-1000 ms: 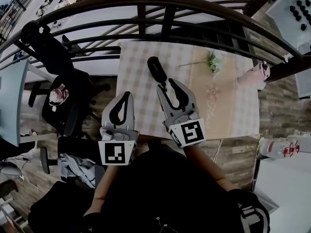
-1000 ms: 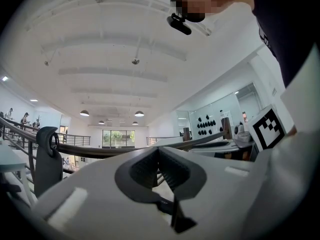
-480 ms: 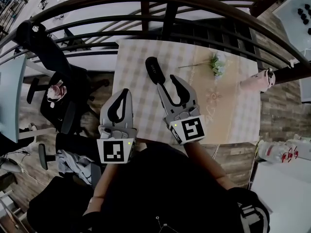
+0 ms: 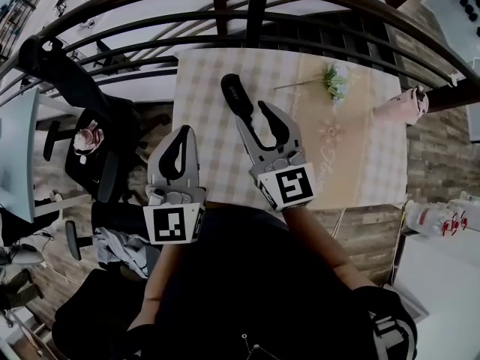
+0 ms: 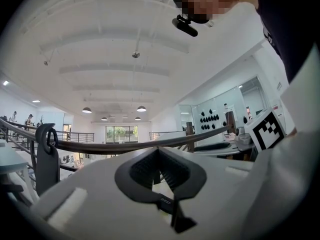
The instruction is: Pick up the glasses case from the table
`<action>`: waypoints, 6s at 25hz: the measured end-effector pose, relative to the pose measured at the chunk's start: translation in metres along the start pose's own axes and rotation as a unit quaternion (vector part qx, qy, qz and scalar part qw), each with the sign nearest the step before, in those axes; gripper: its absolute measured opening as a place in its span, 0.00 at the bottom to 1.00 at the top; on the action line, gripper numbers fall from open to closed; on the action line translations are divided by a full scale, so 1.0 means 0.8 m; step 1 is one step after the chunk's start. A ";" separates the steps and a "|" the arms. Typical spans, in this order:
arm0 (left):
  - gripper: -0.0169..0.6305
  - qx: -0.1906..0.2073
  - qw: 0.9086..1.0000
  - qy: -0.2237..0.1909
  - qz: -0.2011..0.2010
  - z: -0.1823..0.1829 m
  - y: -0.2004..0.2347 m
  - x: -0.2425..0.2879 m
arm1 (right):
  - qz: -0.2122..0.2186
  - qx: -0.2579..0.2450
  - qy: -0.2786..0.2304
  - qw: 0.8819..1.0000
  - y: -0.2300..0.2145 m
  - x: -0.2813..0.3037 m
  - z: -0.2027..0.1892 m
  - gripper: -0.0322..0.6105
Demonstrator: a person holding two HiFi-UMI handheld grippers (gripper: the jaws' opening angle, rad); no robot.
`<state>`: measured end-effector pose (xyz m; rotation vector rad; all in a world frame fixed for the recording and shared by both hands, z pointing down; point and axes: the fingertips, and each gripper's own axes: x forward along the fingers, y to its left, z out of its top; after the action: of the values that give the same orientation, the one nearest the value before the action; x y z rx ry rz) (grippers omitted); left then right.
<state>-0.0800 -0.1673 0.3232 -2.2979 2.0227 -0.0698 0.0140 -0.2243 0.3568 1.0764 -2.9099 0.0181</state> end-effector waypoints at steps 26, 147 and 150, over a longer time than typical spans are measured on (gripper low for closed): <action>0.05 -0.007 0.992 0.081 -0.096 -0.113 0.022 0.090 | 0.000 -0.036 0.096 0.995 -0.029 0.113 -0.111 0.29; 0.05 0.004 0.995 0.026 -0.097 -0.026 0.001 0.093 | -0.130 -0.032 0.112 0.985 -0.065 0.034 -0.006 0.53; 0.05 -0.005 0.995 0.020 -0.093 -0.009 0.001 0.085 | -0.145 -0.039 0.077 0.986 -0.065 0.024 0.022 0.53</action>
<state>-0.0725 -0.2354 0.3294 -2.5044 1.8231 -0.1187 0.0323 -0.2767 0.3399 1.4045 -2.5701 -0.0208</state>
